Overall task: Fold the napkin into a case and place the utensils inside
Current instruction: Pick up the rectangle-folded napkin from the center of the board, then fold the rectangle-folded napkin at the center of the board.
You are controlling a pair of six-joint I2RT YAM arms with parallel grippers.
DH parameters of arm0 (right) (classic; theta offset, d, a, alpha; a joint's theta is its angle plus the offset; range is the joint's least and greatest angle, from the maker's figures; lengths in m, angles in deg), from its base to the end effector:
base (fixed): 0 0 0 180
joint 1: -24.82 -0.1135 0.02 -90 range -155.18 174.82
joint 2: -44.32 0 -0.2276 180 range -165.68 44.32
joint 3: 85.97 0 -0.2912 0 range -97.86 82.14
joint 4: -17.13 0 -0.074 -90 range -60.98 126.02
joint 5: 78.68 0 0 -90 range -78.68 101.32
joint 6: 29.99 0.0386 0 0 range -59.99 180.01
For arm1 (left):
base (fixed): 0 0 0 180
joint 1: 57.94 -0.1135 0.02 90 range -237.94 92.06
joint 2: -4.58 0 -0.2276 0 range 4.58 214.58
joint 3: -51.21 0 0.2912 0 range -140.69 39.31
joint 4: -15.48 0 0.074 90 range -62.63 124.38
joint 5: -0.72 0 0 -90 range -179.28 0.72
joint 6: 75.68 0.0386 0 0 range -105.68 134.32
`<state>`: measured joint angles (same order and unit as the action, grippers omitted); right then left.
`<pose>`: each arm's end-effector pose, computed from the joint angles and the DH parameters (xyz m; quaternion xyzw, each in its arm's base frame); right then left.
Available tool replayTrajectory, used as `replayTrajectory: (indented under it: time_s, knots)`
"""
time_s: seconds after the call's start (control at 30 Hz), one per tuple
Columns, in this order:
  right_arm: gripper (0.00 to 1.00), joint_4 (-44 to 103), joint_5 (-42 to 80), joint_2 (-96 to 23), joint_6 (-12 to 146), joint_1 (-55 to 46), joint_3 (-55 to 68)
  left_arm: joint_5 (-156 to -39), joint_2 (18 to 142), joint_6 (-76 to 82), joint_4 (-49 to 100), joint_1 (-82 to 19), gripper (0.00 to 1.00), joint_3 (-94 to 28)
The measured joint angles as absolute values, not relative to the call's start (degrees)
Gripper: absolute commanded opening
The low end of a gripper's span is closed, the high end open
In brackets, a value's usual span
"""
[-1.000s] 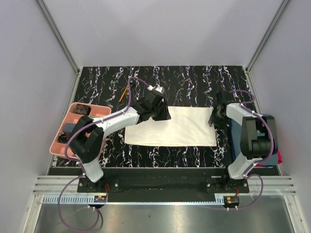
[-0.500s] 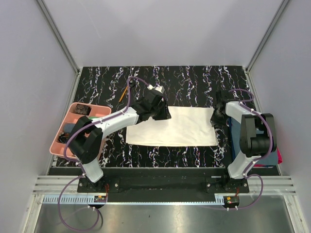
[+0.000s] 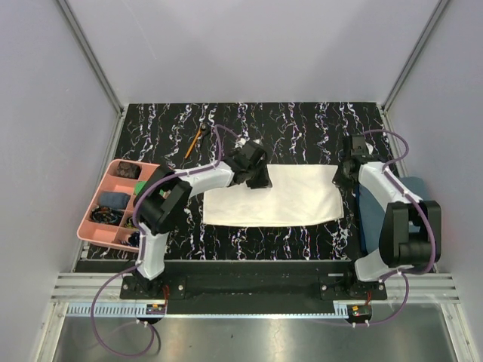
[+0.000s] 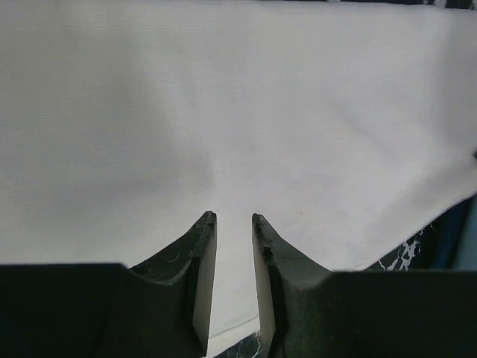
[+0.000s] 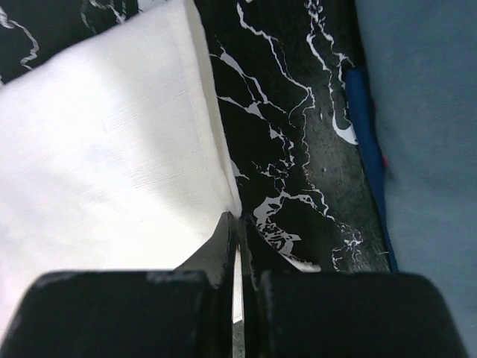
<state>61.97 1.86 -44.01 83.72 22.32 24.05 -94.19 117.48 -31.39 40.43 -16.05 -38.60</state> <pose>0.3403 0.0085 0.1493 0.1972 0.9494 -0.0257 0.2432 0.3340 -0.3040 0.1253 -0.0158 0.9328 -0.2765 0.2305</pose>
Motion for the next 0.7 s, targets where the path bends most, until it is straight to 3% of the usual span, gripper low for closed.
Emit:
replayTrajectory:
  time_s: [0.3,0.7]
  knots:
    - [0.00,62.9,2.0,-34.4,82.1,22.3,24.7,-97.7,128.0,-38.2,39.0,-16.0,0.25,-45.5]
    - [0.00,64.0,9.9,-31.2,82.8,14.5,19.3,-99.6,127.8,-39.9,35.3,-13.7,0.27,-44.0]
